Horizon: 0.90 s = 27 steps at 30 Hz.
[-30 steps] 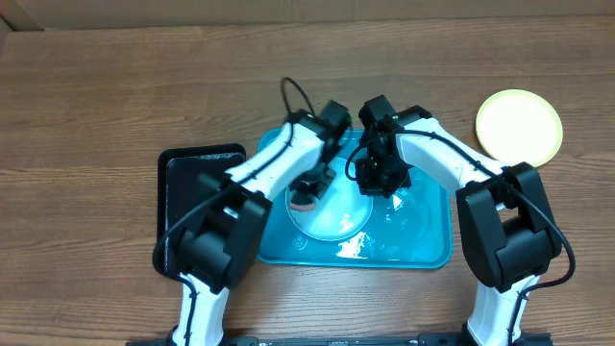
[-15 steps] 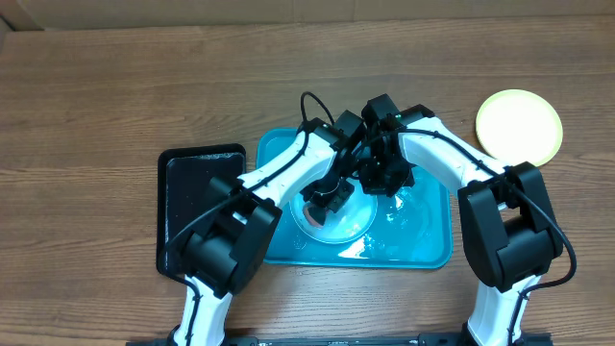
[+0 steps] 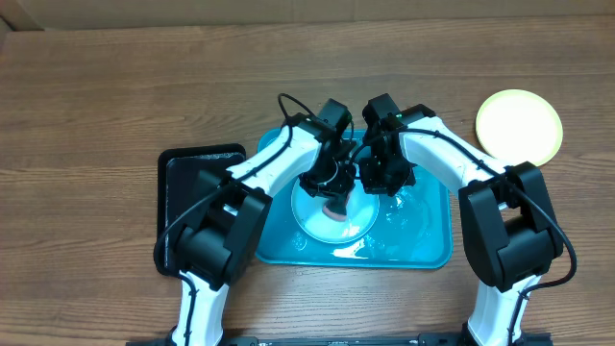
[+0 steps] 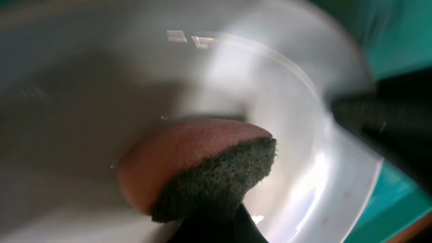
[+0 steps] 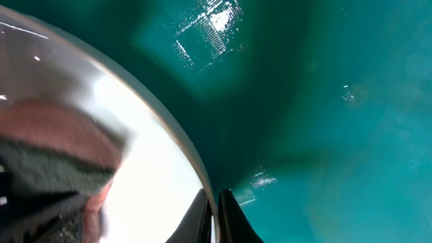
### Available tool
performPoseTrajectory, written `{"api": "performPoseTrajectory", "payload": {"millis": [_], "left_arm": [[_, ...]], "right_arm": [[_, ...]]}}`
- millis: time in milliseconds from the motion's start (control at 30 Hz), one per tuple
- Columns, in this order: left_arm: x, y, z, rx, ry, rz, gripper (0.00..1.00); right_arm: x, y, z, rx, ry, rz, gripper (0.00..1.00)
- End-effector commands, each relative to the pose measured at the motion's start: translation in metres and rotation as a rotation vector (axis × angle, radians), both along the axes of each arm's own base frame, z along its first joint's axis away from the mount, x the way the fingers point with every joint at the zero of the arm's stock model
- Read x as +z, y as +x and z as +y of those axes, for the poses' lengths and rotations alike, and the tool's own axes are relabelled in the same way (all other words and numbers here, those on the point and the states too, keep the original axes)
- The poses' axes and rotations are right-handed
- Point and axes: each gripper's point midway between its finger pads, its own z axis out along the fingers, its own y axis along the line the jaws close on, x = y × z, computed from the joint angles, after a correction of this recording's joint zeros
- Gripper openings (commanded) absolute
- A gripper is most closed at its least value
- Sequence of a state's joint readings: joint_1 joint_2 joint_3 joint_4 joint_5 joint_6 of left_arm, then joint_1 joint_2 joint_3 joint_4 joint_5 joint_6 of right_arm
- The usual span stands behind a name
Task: Clean dirty plates on tray and stack at the side
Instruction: 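Scrub the light-blue plate with the sponge in the left gripper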
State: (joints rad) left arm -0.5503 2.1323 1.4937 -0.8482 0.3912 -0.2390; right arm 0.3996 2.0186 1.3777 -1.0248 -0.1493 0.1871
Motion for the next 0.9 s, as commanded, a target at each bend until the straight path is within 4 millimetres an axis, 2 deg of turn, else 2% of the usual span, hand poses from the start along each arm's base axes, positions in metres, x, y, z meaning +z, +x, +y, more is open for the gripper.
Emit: {"api": "performPoseTrajectory", "payload": {"millis": [0, 133, 267, 400, 567, 733, 867], "left_arm": [[-0.023, 0.016, 0.018, 0.13, 0.061, 0.016, 0.04], [-0.031, 0.031, 0.062, 0.218, 0.244, -0.039, 0.04], [-0.033, 0.03, 0.112, 0.278, 0.456, -0.05, 0.04], [-0.029, 0.027, 0.139, 0.275, 0.573, -0.055, 0.04], [-0.007, 0.032, 0.142, 0.279, 0.604, -0.067, 0.04], [0.04, 0.041, 0.137, 0.306, 0.575, -0.099, 0.04], [0.081, 0.04, 0.137, 0.326, 0.556, -0.123, 0.04]], "right_arm": [[-0.005, -0.009, 0.006, -0.011, 0.009, 0.03, 0.04], [-0.005, -0.01, 0.005, -0.011, 0.006, 0.036, 0.04], [-0.005, -0.01, 0.005, -0.011, 0.006, 0.037, 0.04], [-0.005, -0.01, 0.005, -0.012, 0.006, 0.037, 0.04], [-0.005, -0.01, 0.005, -0.012, 0.006, 0.036, 0.04], [-0.005, -0.009, 0.006, -0.012, 0.008, 0.032, 0.04], [-0.005, -0.008, 0.006, -0.011, 0.01, 0.027, 0.04]]}}
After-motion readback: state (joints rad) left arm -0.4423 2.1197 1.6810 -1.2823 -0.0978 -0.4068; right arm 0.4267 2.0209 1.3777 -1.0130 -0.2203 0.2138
